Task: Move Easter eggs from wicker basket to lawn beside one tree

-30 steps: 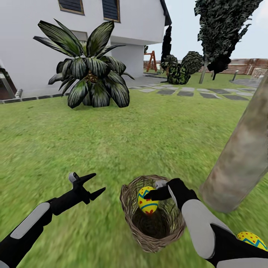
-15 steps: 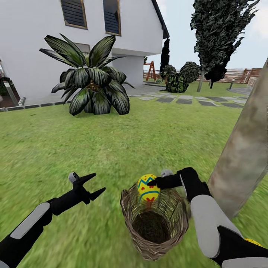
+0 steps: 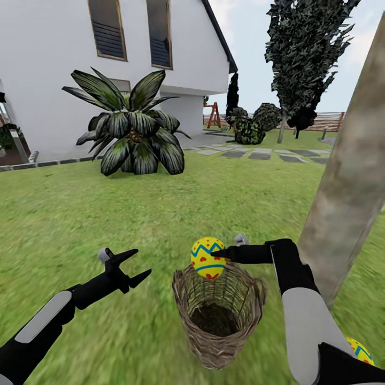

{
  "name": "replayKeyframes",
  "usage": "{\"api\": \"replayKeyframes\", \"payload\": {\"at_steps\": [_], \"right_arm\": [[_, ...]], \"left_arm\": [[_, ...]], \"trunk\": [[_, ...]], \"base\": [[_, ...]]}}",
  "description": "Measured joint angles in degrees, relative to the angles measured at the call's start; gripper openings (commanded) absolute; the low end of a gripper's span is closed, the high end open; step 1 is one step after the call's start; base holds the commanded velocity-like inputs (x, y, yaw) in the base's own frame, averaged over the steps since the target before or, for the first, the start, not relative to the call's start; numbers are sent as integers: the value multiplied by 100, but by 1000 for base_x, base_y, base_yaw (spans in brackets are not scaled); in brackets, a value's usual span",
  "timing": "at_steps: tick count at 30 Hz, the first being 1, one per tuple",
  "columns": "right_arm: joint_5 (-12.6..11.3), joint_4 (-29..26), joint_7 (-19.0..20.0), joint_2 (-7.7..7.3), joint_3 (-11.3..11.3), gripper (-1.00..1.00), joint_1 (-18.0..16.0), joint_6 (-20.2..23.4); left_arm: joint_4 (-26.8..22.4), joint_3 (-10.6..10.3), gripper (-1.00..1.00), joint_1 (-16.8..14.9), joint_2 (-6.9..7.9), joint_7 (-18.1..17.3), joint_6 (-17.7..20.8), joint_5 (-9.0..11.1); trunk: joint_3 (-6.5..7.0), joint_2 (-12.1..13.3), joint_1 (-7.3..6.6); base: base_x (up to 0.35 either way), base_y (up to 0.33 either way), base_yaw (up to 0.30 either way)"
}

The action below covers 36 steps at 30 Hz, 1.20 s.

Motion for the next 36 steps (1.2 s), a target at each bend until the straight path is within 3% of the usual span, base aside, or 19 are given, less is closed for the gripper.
{"api": "replayKeyframes", "payload": {"at_steps": [7,13,28,36], "right_arm": [[-4,-5,39,-92,-1,-100,10,-2],[-2,3,81,-119,-1,-100,12,-3],[30,46,11,-127,-20,-100,12,0],[30,109,-35,-241,-19,-100,12,-6]], "left_arm": [[331,-1,100,1,2,-51,7,36],[333,-1,100,0,-10,-57,9,41],[302,-1,100,1,-12,-55,5,31],[339,-1,100,1,-14,-59,0,29]], "trunk": [[91,3,-5],[132,3,-5],[232,4,-3],[286,3,-5]], "base": [[-3,0,-208],[-38,-32,-210],[-229,-228,-210],[-92,-242,-212]]}}
